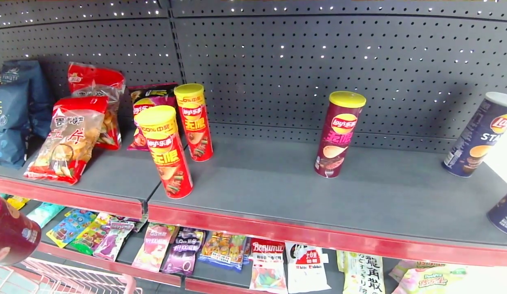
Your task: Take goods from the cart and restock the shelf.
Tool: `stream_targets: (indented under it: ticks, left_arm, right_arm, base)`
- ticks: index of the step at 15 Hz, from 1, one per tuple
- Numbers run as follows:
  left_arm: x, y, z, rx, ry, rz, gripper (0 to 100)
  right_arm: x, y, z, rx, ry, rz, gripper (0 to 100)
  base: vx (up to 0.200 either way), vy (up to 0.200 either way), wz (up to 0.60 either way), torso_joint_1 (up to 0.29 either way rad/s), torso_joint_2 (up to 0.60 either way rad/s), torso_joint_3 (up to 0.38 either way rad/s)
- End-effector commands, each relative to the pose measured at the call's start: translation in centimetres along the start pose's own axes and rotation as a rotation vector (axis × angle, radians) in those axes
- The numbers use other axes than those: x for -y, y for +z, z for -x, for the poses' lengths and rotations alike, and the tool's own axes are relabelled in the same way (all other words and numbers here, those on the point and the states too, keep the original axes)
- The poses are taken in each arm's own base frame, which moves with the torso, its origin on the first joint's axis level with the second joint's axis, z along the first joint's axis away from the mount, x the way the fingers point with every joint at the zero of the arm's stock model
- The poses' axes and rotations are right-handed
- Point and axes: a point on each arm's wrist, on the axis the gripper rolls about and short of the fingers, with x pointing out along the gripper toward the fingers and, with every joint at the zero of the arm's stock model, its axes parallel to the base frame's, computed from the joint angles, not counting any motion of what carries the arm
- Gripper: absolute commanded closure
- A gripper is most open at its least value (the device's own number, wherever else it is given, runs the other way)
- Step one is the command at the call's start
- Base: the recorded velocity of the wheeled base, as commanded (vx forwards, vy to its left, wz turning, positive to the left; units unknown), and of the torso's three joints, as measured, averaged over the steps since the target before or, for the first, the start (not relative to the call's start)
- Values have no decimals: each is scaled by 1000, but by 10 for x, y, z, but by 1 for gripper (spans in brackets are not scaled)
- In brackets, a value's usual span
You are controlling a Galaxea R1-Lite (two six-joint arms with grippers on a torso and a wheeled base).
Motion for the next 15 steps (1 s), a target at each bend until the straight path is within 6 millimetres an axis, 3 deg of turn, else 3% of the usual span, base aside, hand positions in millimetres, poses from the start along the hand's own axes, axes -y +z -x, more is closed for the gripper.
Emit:
stream_targets:
  ticks: [1, 5, 7, 9, 13, 15]
  left_arm:
    - [0, 0, 4, 14, 1, -1, 100]
    - [4, -9, 21, 59, -1, 22, 100]
    - [9, -14, 39, 64, -98, 181, 100]
    - [10, -17, 43, 72, -123, 249, 100]
    - [19, -42, 46, 29, -127, 271, 100]
    - [16, -33, 39, 12, -129, 326, 100]
  right_arm:
    - [0, 0, 0, 1, 1, -2, 0]
    - [0, 2, -6, -79, 26, 1, 0]
    - [0, 2, -5, -68, 4, 38, 0]
    - [0, 1, 0, 4, -2, 52, 0]
    - [0, 1, -1, -15, -9, 50, 0]
    - [0, 1, 0, 5, -2, 55, 0]
  base:
    - [0, 0, 0, 0, 0, 0]
    - [0, 0, 0, 0, 0, 0]
    - [0, 0, 0, 0, 0, 0]
    - [0, 0, 0, 0, 0, 0]
    - [0, 0, 0, 0, 0, 0]
    - [0, 0, 0, 0, 0, 0]
